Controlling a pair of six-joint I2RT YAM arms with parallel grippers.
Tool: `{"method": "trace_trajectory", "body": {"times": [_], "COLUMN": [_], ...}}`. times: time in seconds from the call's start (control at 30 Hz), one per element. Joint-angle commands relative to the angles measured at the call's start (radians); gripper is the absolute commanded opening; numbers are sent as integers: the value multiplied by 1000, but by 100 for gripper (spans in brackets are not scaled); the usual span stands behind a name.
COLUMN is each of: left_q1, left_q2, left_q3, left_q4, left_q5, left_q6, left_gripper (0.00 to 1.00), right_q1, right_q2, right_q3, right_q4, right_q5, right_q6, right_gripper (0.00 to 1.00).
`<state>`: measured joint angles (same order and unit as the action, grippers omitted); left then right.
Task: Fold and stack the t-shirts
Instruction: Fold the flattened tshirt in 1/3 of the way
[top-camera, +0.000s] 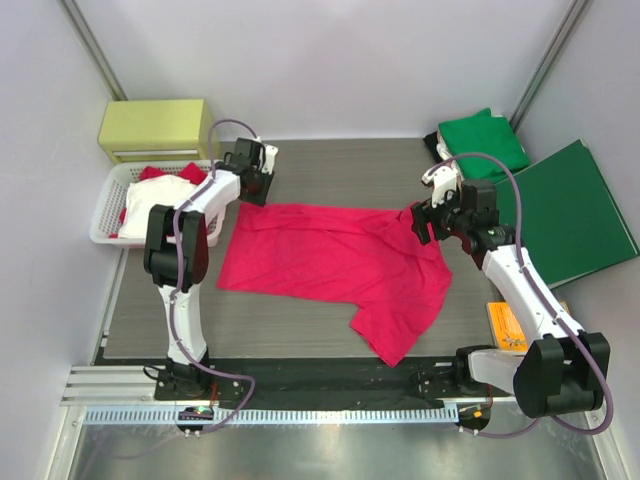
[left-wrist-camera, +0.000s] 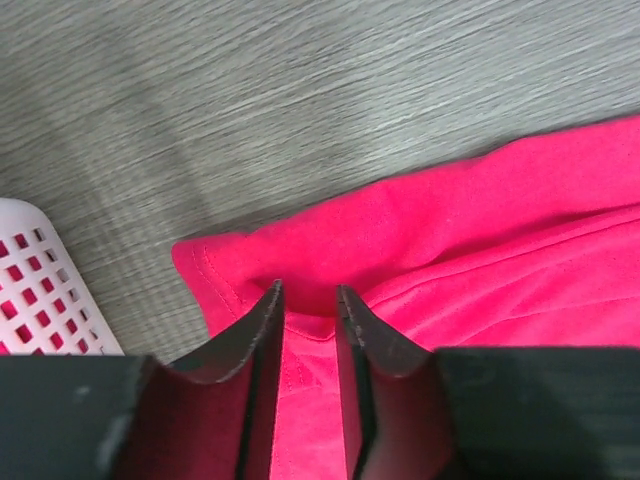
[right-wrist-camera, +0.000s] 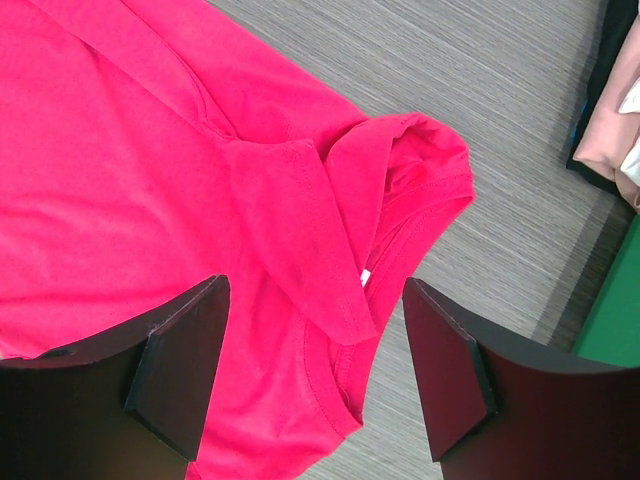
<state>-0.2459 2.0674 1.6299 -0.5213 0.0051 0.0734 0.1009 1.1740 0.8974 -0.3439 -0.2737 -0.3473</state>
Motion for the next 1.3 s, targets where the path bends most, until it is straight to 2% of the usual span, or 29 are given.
{"method": "trace_trajectory", "body": {"times": [0.0,0.1,0.23,0.27,0.3,0.4,0.53,0.87,1.0,1.03,1.07,1.1,1.13,1.17,1.27], "left_q1": [5,5,5,5,5,5,4,3,3,3,3,3,3,3,3], "left_q2": [-49,-49,-46,-46,-47,-53,-94,-321,-357,-355,-354,-351,-351,-348,-348], "left_q3": [-50,-54,-64,-67,-70,-67,-88,-316,-357,-358,-363,-364,-367,-367,-367], "left_q4": [9,-20,-29,-26,-20,-19,-20,-28,-51,-57,-66,-66,-65,-63,-49], "left_q5": [-27,-45,-62,-59,-56,-53,-33,-8,-8,18,21,19,18,12,7], "left_q6": [-18,-21,-23,-23,-23,-29,-32,-7,-3,-1,-4,-7,-9,-12,-18], "left_gripper": [35,46,44,40,25,0,0,0,0,6,31,44,53,60,66], "right_q1": [2,2,2,0,0,2,2,2,2,2,0,2,2,2,0], "right_q2": [3,4,3,-2,-4,-7,-4,-7,-13,-17,-20,-23,-28,-33,-36], "right_q3": [5,3,5,0,-2,-11,-11,6,14,12,14,15,15,15,17], "right_q4": [57,65,68,68,66,63,56,56,45,43,40,40,37,33,10], "right_q5": [16,13,-2,-1,-1,14,24,31,21,21,24,28,33,36,41], "right_q6": [-18,-12,-1,-1,-4,-19,-25,-33,-27,-30,-35,-36,-38,-42,-47], "right_gripper": [75,76,76,76,76,76,76,76,76,76,76,76,76,76,77]}}
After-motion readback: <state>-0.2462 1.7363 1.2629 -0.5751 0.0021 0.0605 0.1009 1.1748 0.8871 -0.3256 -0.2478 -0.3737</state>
